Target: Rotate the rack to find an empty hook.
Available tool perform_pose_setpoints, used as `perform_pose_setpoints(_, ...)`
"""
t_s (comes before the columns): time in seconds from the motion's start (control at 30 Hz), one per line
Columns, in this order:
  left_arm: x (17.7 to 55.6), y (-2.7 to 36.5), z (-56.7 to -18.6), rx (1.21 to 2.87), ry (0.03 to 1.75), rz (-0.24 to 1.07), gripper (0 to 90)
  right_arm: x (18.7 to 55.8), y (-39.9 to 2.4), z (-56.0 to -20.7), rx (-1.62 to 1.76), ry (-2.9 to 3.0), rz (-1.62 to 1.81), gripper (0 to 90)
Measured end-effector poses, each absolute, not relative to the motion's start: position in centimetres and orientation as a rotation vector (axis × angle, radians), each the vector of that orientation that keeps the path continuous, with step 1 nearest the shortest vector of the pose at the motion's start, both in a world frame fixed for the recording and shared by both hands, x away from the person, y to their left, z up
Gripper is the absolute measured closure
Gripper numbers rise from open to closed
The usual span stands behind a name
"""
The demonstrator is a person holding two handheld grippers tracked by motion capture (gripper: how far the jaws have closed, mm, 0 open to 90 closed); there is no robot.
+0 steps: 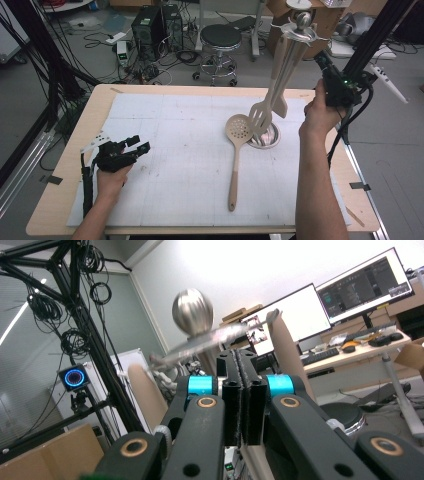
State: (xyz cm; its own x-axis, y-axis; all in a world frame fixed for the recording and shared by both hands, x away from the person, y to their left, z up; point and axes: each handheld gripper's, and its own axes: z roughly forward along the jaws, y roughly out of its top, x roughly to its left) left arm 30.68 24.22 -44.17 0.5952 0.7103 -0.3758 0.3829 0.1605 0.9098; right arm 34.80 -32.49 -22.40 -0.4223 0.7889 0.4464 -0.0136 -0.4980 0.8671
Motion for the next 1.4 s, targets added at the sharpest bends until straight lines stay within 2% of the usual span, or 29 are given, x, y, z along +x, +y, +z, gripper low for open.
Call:
perform_pose_setpoints(0.23, 30.6, 24.2, -44.1, 1.455, 0.986, 0.299, 34.1, 34.7, -31.3, -20.9, 1.173, 1.185, 1.929, 90.0)
perform_pose_setpoints(0.83, 30.6, 24.3, -44.2, 1.452, 0.989, 0.298, 34.0, 35.1, -27.3, -20.9, 1.084, 1.324, 1.887, 90.0)
perform_pose_setpoints(1.27, 30.6, 24.2, -44.1, 1.458, 0.987, 0.298, 34.0, 34.7, -24.2, -28.1, 1.095, 1.633, 1.81, 89.7)
perform_pose_setpoints(1.4, 30.6, 24.2, -44.2, 1.459, 0.985, 0.299, 34.0, 34.8, -23.4, -30.2, 1.128, 1.713, 1.775, 80.9)
